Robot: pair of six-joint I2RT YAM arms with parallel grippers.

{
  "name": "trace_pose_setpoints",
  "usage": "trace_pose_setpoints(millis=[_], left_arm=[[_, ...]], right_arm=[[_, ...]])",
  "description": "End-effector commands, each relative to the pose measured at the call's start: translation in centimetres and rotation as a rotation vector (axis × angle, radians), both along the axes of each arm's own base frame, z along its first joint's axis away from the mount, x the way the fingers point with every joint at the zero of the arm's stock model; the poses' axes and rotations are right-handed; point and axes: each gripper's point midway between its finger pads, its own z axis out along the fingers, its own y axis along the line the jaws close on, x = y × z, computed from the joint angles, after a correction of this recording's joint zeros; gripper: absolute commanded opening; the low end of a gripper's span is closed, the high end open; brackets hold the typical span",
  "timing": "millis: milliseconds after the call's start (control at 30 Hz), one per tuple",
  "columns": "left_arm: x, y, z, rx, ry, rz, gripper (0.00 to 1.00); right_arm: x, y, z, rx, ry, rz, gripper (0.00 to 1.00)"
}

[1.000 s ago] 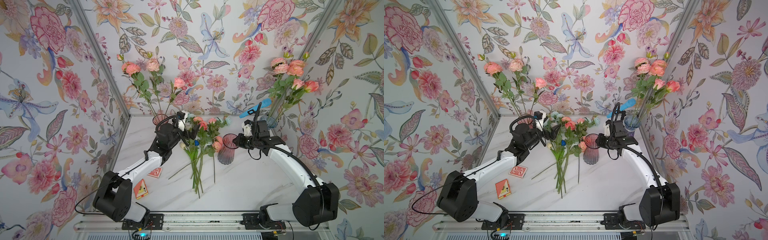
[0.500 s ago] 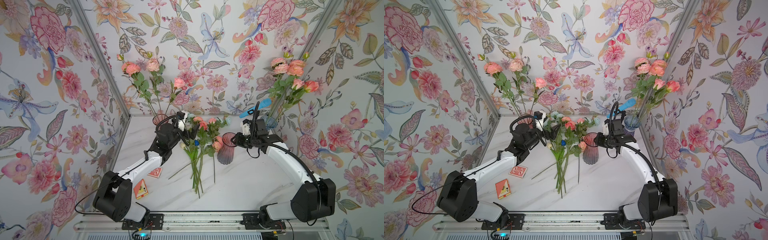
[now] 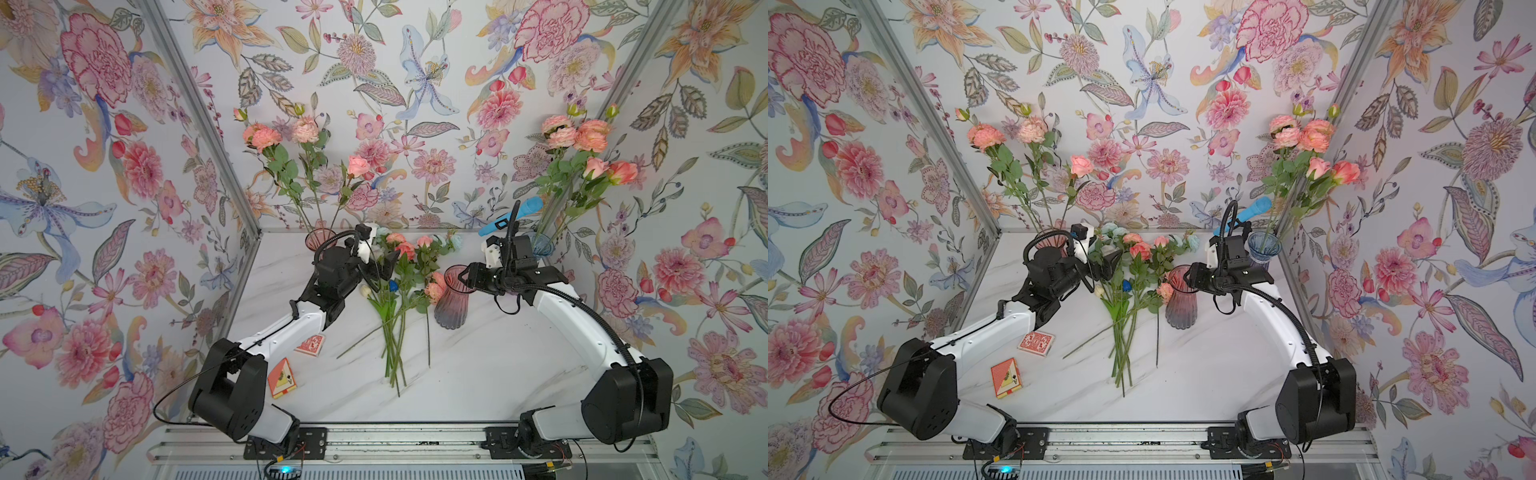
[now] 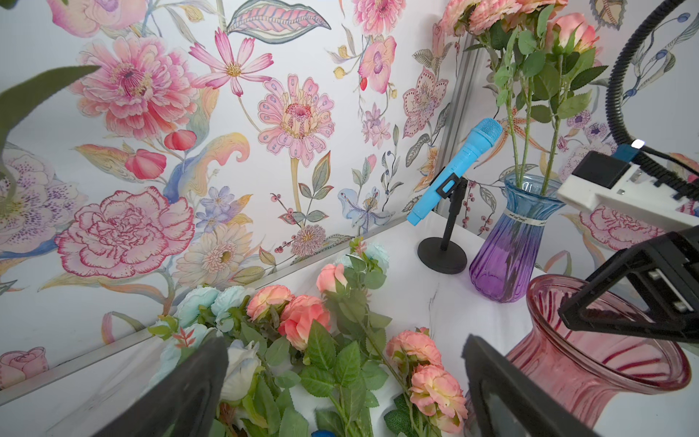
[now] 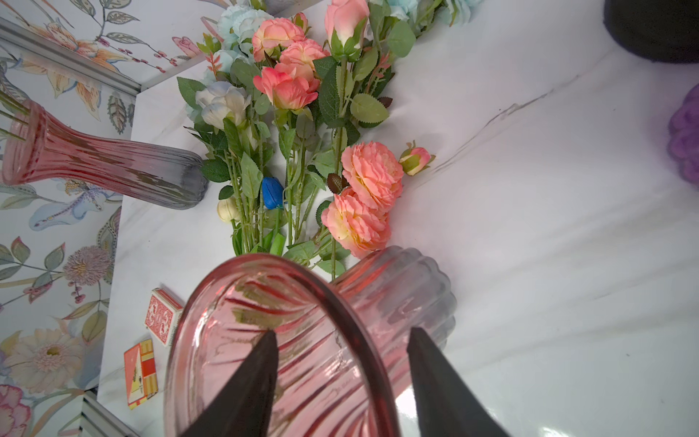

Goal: Place the pink flowers into the vase
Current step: Move the vase to the center of the board.

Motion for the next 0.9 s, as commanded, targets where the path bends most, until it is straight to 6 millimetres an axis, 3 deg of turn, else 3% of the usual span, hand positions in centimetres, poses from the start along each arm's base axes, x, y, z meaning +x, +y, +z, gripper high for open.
trace_pose_setpoints(millis=[0, 200, 333, 533, 633, 867], left_arm=[[0.0, -1.0, 1.2, -0.036, -0.012, -0.037, 1.0], [-0.4, -1.9, 1.2, -0.095, 0.005, -0.083, 1.0], [-0.5, -2.7, 0.0, -0.118, 0.046, -0.106, 1.0], [-1.5, -4.1, -0.3, -0.169, 0.1, -0.15, 1.0], [-1.4, -4.7, -3.5, -0.184, 0.218, -0.154, 1.0], [-4.5, -8.0, -10.1, -0.212, 0.531, -0.183, 0.99]], right_arm=[[0.1, -0.2, 2.3, 0.004, -0.046, -0.008, 0.65], [-0.2, -0.9, 3.8, -0.003, -0.08, -0.025, 0.81], [-0.4, -1.1, 5.0, -0.007, -0.108, -0.027, 0.99], [-0.7, -2.4, 6.7, -0.032, -0.169, -0.064, 1.0], [-0.6, -3.5, 7.4, -0.04, -0.19, -0.094, 0.99], [-0.5, -5.0, 7.8, -0.053, -0.207, -0.123, 0.99]])
